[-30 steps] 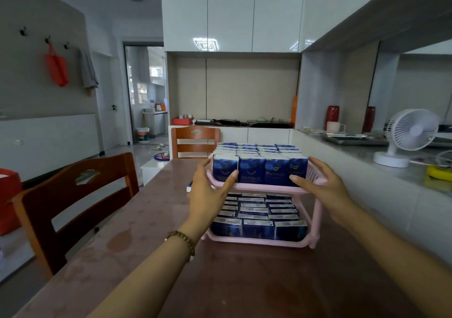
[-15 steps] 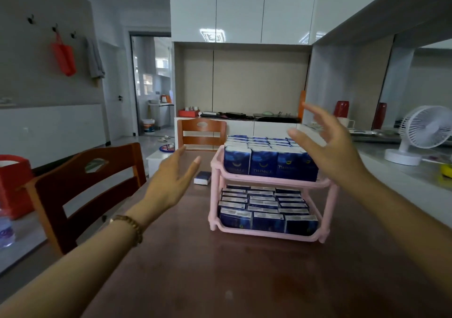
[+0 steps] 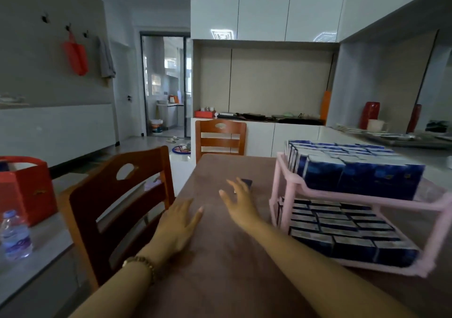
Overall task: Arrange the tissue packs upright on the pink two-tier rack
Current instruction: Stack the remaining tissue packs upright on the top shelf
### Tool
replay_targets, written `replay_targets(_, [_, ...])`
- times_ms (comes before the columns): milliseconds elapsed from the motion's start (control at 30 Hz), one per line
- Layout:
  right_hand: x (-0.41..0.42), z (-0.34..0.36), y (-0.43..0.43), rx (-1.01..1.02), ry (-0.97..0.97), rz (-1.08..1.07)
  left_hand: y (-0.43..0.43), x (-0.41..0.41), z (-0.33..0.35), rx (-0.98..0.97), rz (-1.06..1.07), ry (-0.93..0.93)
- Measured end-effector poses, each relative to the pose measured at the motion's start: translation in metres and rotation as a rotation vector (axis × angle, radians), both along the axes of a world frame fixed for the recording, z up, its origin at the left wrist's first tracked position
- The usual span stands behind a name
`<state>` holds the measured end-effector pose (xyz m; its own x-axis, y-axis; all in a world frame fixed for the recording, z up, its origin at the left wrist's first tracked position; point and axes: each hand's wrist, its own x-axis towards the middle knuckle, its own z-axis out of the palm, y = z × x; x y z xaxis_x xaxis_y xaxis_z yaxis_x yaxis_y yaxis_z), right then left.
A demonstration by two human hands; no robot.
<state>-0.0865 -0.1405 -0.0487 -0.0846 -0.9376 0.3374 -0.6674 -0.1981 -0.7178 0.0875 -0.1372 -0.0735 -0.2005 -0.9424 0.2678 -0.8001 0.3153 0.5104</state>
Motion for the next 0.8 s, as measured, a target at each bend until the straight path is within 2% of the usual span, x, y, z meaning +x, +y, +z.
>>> replay_targets(300, [-0.007,-0.042,-0.08,0.193,0.27,-0.392,-0.071,-0.012,-0.019,0.047,-0.123,-0.322])
replay_targets(500, [-0.021,-0.043,-0.111,0.275,0.292,-0.365,-0.075,-0.009,-0.023,0.048,-0.127,-0.291])
replay_targets(667, [-0.016,-0.048,-0.1,0.177,0.294,-0.318,-0.07,-0.008,-0.019,0.055,-0.129,-0.195])
replay_targets(800, [0.009,-0.049,-0.052,0.093,0.294,-0.218,-0.058,-0.006,-0.011,0.052,-0.13,-0.098])
